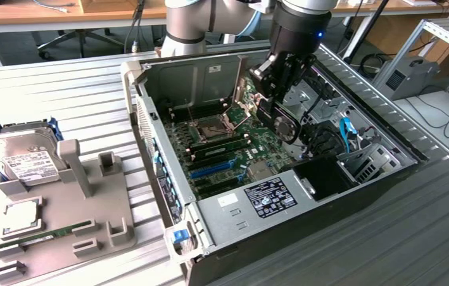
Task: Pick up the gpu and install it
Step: 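Insert the gpu into the slot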
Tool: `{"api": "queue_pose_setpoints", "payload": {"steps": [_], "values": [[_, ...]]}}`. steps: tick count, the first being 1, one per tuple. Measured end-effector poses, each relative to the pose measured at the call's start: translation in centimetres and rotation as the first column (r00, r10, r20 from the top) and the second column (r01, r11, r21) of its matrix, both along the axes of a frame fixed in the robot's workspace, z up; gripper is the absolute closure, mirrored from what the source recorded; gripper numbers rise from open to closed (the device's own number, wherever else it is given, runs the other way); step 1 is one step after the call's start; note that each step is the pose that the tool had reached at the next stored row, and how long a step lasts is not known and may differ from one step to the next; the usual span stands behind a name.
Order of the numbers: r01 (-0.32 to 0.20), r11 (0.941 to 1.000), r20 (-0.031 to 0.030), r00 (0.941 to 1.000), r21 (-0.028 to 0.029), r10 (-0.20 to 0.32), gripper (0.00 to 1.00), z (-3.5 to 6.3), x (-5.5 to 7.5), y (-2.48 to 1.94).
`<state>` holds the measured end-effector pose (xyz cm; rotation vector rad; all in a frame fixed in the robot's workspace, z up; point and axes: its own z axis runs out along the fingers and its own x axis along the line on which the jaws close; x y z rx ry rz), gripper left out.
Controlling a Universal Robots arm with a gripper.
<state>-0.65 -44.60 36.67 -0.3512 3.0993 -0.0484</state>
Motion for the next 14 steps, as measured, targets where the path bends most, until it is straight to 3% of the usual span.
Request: {"api": "queue_pose_setpoints", "payload": {"steps": [14], "values": [[-0.017, 0.9999, 0.0000, 0.9999, 0.0001, 0.017, 0.74, 0.00, 0.01, 0.01]]}}
